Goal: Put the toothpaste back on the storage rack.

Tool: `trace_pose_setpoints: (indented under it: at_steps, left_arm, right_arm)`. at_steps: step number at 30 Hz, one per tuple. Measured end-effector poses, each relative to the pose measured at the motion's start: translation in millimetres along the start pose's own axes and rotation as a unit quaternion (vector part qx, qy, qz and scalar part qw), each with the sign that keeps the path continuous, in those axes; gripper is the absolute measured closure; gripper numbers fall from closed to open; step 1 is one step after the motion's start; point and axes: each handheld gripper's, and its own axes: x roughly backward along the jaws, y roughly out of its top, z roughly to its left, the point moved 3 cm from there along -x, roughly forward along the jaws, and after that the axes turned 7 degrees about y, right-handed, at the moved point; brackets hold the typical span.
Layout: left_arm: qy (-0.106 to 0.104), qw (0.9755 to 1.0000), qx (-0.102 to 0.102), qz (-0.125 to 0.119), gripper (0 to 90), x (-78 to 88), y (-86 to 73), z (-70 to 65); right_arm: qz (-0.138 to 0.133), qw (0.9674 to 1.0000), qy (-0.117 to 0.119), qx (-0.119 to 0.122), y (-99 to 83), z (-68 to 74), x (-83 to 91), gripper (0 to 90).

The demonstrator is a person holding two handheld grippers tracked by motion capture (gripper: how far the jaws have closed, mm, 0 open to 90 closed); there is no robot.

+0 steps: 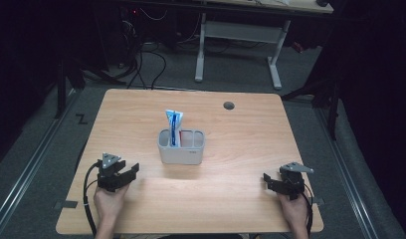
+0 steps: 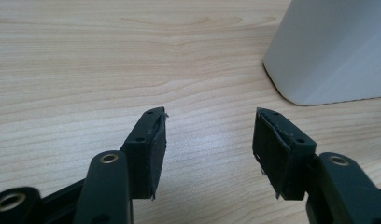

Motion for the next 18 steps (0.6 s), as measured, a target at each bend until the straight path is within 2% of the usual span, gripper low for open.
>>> trace_pose_setpoints:
  at_steps: [18]
  left_arm:
    - [0.014, 0.9998, -0.015, 0.008, 44.3, -10.8, -6.0, -2.6]
  right_arm:
    - [0.000, 1.0000, 0.000, 0.000, 0.0, 0.0, 0.0, 27.5]
